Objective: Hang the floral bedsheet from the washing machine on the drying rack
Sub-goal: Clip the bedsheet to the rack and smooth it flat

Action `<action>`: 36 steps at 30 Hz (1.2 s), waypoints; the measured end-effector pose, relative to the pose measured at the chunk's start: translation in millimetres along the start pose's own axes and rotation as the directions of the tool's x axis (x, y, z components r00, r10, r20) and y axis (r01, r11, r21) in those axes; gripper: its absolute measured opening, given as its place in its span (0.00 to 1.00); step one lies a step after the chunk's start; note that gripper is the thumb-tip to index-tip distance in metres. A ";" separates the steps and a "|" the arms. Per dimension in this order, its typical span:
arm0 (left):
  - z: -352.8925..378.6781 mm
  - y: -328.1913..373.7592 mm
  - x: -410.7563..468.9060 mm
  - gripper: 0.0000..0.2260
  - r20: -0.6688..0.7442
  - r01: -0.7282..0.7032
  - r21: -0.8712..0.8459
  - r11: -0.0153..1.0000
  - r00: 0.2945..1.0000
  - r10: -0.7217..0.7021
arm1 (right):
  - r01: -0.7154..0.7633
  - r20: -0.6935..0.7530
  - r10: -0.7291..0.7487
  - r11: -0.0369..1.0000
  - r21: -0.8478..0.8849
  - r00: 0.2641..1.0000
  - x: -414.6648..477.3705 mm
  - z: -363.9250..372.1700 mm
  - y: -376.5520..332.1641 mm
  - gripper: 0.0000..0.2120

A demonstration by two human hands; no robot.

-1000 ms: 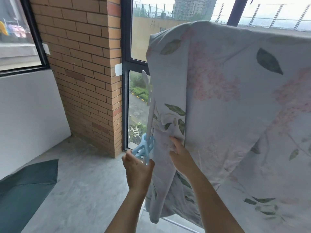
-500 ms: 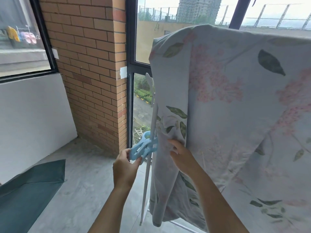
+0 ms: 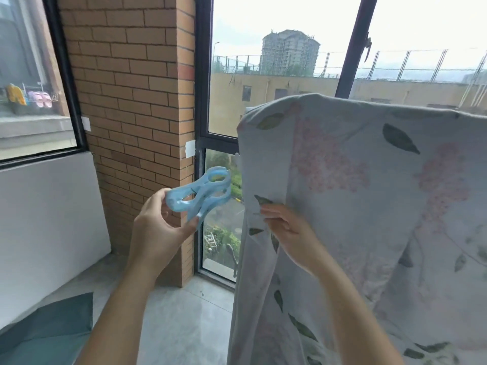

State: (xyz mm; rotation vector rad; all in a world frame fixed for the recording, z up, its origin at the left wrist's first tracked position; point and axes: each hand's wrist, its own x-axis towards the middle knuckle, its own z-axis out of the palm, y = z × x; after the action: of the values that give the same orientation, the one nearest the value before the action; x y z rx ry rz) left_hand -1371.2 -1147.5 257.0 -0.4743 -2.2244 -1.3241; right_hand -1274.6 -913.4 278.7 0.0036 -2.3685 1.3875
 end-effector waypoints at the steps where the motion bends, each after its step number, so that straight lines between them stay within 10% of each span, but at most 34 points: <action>1: -6.3 14.9 15.8 0.34 0.015 -0.061 0.013 0.998 0.998 0.061 | 0.076 -0.035 -0.076 0.997 0.002 0.997 3.5 -9.4 -15.7 0.16; 13: -35.4 195.4 136.4 0.34 0.122 -0.553 -0.145 0.820 0.813 0.570 | 0.308 -0.321 -0.411 0.894 -0.327 0.853 33.2 -159.0 -128.2 0.14; 21: 26.6 310.7 171.3 0.31 0.301 -0.568 -0.312 0.762 0.702 0.646 | 0.171 -0.014 -0.191 0.908 -0.383 0.981 40.6 -245.1 -150.3 0.36; 26: 74.6 378.2 166.5 0.33 0.397 -0.565 -0.383 0.731 0.614 0.682 | 0.168 0.013 -0.171 0.946 -0.276 0.985 50.8 -290.2 -147.9 0.20; 31: 102.8 412.0 168.8 0.39 0.548 -0.636 -0.210 0.742 0.553 0.628 | 0.155 -0.051 -0.166 0.974 -0.167 0.985 65.3 -319.6 -128.1 0.15; 36: 124.9 422.2 169.0 0.30 0.443 -0.685 0.088 0.723 0.677 0.588 | 0.159 -0.149 -0.186 0.971 -0.180 0.971 89.8 -311.5 -110.5 0.15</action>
State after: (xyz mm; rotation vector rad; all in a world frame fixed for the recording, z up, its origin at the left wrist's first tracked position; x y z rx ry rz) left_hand -1314.6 -834.0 604.7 -1.3789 -2.1411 -0.5886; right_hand -1232.2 -691.0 535.7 0.0466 -2.2791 1.0637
